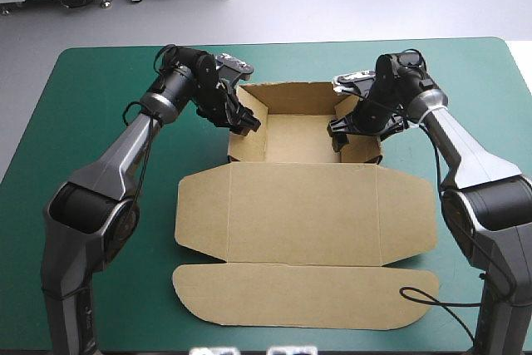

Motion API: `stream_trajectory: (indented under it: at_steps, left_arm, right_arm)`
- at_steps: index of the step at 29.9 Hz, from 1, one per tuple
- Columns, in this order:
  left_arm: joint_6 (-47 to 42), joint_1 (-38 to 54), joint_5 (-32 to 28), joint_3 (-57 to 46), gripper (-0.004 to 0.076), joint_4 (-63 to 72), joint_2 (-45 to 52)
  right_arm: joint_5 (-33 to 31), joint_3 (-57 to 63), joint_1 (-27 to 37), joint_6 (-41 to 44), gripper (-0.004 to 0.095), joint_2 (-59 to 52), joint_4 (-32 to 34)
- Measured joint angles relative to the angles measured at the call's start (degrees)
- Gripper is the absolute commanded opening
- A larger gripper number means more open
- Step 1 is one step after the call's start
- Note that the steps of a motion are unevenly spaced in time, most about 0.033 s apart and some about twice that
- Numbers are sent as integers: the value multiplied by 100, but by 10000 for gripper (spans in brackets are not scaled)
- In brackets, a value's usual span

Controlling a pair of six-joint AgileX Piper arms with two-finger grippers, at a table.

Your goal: Fold the box

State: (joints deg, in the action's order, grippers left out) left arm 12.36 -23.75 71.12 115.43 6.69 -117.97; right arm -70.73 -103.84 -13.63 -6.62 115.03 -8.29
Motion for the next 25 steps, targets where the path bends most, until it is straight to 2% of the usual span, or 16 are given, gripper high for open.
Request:
stream_trajectory:
  at_steps: [7,17,20,25]
  left_arm:
    - [72,60,12,0,480,44,457]
    - [140,60,68,-5,472,84,1565]
    - [146,60,75,-120,437,91,2056]
    - [216,60,75,-754,293,19,3099]
  right_arm:
    - [0,0,-5,0,927,-216,34]
    - [-23,-41,-5,0,927,-1249,359]
    - [-50,-48,-5,0,922,-1497,359]
    - [-57,-48,-5,0,907,-1612,359]
